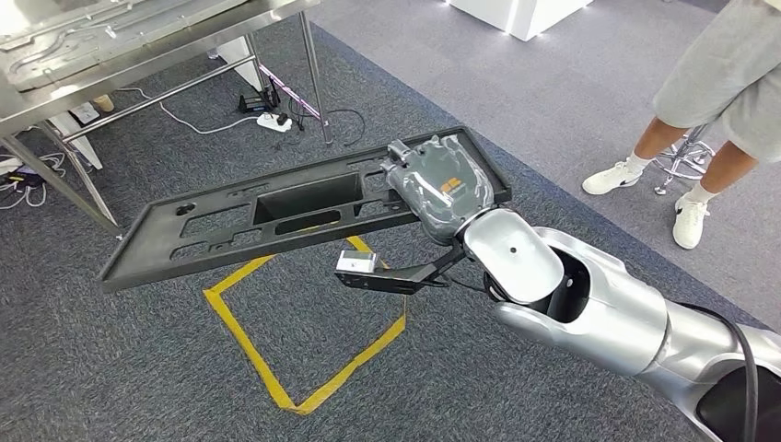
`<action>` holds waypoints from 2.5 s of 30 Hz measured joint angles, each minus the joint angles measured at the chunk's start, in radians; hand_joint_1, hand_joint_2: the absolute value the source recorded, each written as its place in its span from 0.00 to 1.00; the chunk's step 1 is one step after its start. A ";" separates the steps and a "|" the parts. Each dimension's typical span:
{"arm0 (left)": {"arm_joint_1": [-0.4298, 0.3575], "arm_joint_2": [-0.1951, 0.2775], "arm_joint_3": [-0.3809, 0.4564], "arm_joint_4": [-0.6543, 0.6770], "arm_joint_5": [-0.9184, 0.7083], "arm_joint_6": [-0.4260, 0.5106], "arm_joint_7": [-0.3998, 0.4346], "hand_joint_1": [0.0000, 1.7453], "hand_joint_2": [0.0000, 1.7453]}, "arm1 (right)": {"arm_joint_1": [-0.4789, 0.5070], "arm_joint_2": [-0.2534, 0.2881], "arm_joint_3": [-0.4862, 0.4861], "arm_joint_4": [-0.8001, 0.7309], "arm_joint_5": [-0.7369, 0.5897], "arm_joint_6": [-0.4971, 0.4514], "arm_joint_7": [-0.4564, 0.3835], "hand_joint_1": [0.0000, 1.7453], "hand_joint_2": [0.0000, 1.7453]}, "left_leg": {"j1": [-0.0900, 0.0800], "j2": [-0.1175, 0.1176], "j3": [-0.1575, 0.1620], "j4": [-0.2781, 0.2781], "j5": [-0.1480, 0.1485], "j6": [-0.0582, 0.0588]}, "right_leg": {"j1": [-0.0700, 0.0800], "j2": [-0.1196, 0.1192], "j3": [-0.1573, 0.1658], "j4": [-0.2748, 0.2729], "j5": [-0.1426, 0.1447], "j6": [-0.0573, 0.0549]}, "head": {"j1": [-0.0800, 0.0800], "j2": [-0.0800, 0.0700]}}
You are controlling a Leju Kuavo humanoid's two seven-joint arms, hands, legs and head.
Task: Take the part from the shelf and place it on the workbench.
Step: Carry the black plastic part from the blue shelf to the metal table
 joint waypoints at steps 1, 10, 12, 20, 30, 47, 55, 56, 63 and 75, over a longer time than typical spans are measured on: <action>0.000 0.000 -0.001 0.000 -0.002 -0.001 -0.001 0.00 1.00 | 0.000 0.000 0.000 0.000 0.001 0.000 0.001 1.00 1.00 | 0.002 0.001 -0.005 0.014 -0.010 -0.006 | -0.002 0.000 0.004 -0.004 0.001 -0.005 | -0.001 0.000; -0.003 0.013 -0.005 0.000 0.001 -0.034 -0.002 0.00 1.00 | -0.015 0.094 0.002 0.099 0.043 -0.074 -0.069 1.00 1.00 | 0.011 0.006 -0.076 0.084 0.020 -0.022 | -0.003 -0.001 0.028 -0.012 -0.013 -0.013 | -0.004 0.000; -0.004 0.015 -0.005 0.000 0.004 -0.032 -0.013 0.00 1.00 | -0.025 0.109 0.002 0.117 0.049 -0.080 -0.070 1.00 1.00 | 0.004 0.005 -0.033 -0.006 0.046 -0.012 | -0.002 -0.002 0.031 -0.014 -0.017 -0.005 | -0.003 0.000; -0.003 0.021 -0.005 0.000 0.006 -0.018 -0.015 0.00 1.00 | -0.021 0.121 0.002 0.139 0.059 -0.056 -0.055 1.00 1.00 | 0.000 0.008 0.007 -0.044 0.034 0.032 | 0.000 -0.002 -0.076 0.194 -0.113 0.017 | 0.000 0.000; 0.002 0.013 -0.005 0.000 0.003 0.015 -0.023 0.00 1.00 | 0.007 0.083 -0.003 0.091 0.048 -0.017 -0.024 1.00 1.00 | -0.003 0.005 0.032 -0.015 -0.024 0.007 | 0.010 0.003 -0.009 -0.011 0.015 -0.004 | 0.000 0.000; 0.002 0.007 -0.006 0.000 0.004 0.029 -0.023 0.00 1.00 | 0.016 0.067 -0.007 0.057 0.039 -0.014 -0.023 1.00 1.00 | 0.013 0.007 -0.007 -0.029 0.031 0.007 | -0.002 0.004 0.088 -0.007 -0.065 0.027 | -0.001 0.000; 0.006 0.006 -0.006 0.000 0.006 0.030 -0.021 0.00 1.00 | 0.029 0.052 -0.007 0.057 0.036 -0.015 -0.023 1.00 1.00 | 0.000 0.001 0.074 -0.030 -0.032 0.032 | 0.007 0.001 -0.086 0.143 -0.061 0.015 | 0.003 0.000; 0.007 0.006 -0.006 0.000 0.006 0.030 -0.021 0.00 1.00 | 0.029 0.050 -0.007 0.057 0.036 -0.015 -0.023 1.00 1.00 | -0.001 0.000 0.087 -0.028 -0.043 0.029 | 0.009 0.001 -0.070 0.083 -0.014 0.011 | 0.003 0.000; 0.002 0.002 -0.006 0.000 0.007 0.030 -0.018 0.00 1.00 | 0.027 0.046 -0.008 0.050 0.034 -0.016 -0.023 1.00 1.00 | 0.001 0.001 0.084 0.032 -0.069 -0.007 | 0.016 0.005 -0.006 -0.025 0.031 -0.023 | -0.002 0.000; 0.004 0.004 -0.006 0.000 0.006 0.032 -0.015 0.00 1.00 | 0.029 0.043 -0.008 0.047 0.032 -0.017 -0.024 1.00 1.00 | -0.006 0.006 -0.046 -0.023 0.057 0.010 | 0.013 0.011 0.113 -0.036 -0.061 -0.005 | -0.001 0.000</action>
